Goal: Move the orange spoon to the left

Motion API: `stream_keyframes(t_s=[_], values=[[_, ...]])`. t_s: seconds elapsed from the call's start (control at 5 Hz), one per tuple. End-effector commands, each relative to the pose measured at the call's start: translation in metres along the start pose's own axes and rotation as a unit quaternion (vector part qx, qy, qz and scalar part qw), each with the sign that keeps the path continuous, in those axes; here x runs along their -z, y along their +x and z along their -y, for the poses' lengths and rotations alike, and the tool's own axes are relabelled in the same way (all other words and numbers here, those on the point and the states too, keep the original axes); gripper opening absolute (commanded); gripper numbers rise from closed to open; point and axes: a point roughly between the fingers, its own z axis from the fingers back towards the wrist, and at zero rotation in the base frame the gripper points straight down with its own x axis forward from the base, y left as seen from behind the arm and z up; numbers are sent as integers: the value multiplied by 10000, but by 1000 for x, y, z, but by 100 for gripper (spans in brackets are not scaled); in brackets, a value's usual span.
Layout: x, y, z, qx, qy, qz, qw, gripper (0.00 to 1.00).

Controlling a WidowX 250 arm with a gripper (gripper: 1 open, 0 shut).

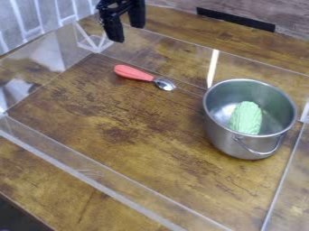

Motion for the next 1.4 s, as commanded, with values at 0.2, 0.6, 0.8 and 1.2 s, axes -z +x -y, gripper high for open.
stream_keyframes(t_s=[0.2,0.6,0.8,1.2], values=[[-30,1,7,96,-347,80,9993,100],[-27,0,7,146,-302,46,9994,100],[-28,0,7,175,-288,33,9994,100],[-27,-1,7,210,-249,0,9995,100]])
